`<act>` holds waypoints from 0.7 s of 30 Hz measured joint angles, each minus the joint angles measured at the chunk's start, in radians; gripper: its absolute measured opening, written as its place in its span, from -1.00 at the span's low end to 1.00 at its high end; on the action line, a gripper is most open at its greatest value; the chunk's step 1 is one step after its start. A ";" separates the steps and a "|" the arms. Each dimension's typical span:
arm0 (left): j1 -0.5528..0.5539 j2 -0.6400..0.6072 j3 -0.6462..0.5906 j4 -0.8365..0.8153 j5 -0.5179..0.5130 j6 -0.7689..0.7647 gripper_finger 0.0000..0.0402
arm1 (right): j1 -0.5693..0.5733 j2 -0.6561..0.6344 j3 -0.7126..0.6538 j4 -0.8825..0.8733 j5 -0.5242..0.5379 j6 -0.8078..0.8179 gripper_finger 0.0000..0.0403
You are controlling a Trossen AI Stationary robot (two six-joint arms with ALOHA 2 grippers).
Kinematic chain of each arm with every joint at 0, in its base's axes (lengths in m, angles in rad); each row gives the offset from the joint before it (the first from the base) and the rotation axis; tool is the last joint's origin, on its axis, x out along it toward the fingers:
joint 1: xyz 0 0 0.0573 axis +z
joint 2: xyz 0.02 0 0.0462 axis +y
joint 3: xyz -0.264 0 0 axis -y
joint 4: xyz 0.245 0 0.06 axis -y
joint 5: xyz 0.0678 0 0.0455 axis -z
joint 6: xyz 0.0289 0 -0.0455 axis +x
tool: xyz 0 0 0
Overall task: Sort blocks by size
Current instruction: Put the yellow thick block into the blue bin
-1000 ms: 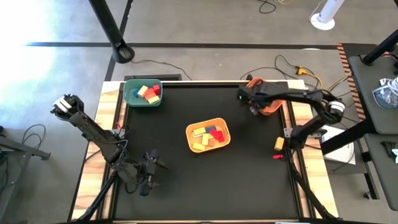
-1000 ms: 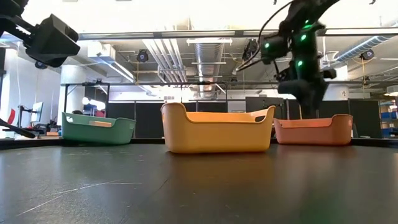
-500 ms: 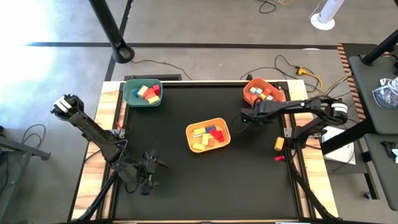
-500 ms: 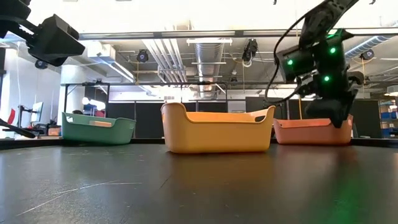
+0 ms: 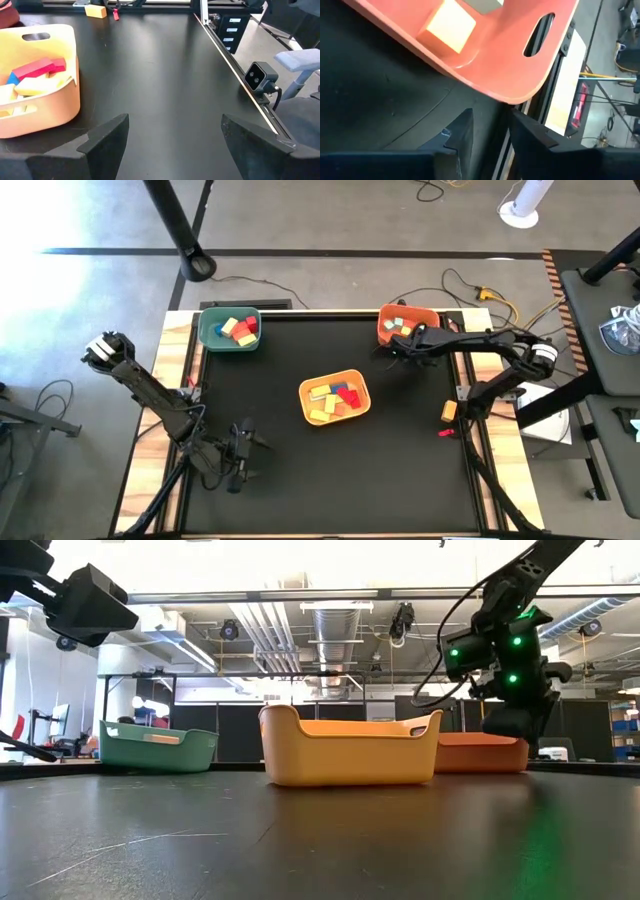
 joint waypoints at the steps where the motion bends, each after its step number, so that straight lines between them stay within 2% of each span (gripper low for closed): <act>1: 0.000 0.000 0.000 0.000 0.000 -0.001 0.51 | -0.001 0.000 0.000 0.008 0.000 -0.001 -0.43; 5: 0.000 0.000 0.000 0.000 0.000 -0.002 0.51 | 0.009 -0.001 0.007 0.006 -0.020 -0.003 -0.47; 8: 0.000 0.000 0.000 0.000 0.000 -0.004 0.51 | 0.040 -0.012 0.018 -0.042 -0.095 0.022 -0.52; 12: 0.000 0.000 0.000 -0.001 0.003 -0.026 0.51 | 0.134 -0.049 0.026 -0.126 -0.309 0.067 -0.58; 16: 0.000 0.000 0.000 0.000 0.003 -0.040 0.51 | 0.282 -0.088 0.026 -0.199 -0.522 0.115 -0.60; 21: 0.000 0.001 0.000 0.000 0.003 -0.065 0.51 | 0.469 -0.099 0.025 -0.269 -0.670 0.132 -0.43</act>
